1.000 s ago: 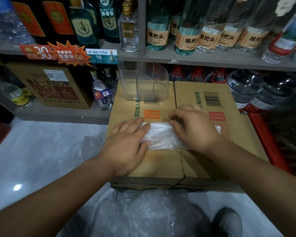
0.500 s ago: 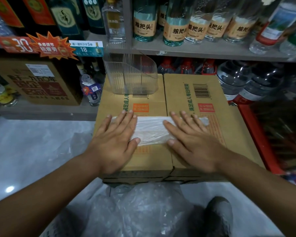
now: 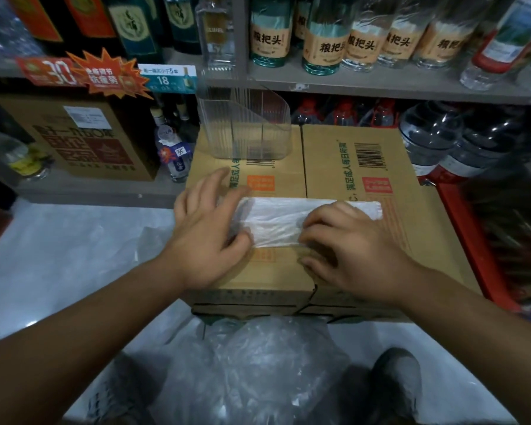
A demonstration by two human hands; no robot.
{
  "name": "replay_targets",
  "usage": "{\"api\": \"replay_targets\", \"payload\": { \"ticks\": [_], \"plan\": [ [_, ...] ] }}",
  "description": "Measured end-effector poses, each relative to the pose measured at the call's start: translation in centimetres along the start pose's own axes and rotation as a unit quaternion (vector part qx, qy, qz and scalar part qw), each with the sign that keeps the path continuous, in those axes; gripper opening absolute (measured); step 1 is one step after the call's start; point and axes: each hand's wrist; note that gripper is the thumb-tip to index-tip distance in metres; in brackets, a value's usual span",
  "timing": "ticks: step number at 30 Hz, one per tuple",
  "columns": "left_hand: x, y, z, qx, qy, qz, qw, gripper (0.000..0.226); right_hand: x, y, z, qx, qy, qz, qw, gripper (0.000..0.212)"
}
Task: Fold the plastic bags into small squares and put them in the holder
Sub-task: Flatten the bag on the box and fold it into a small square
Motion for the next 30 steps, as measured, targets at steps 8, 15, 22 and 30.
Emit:
{"api": "replay_targets", "payload": {
  "ticks": [8,15,22,30],
  "plan": [
    [0.6,-0.4,0.5,-0.049,-0.106,-0.031,0.993,0.042,-1.6,-0.1,0.4,-0.014,-0.067,0.001,0.998,0.002],
    [0.0,0.4,1.2,0.028,0.018,-0.023,0.999,0.032,-2.2,1.3,0.6,-0.095,-0.152,-0.006,0.984,0.015],
    [-1.5,1.3,0.9,0.067,0.132,-0.021,0.989,0.023,-3.8,1.3,-1.0,-0.098,-0.292,-0.064,0.949,0.013],
    [-2.2,0.9,0.8,-0.015,0.131,-0.038,0.991,0.019,-5.0,0.8,-1.6,-0.030,-0.319,-0.042,0.946,0.013]
  ]
}}
Point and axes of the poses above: each hand's wrist, its own x-axis away from the middle knuckle, its own y-axis out of the back of the hand, z = x × y, and after that the axes turned 9 degrees about -x, right-handed
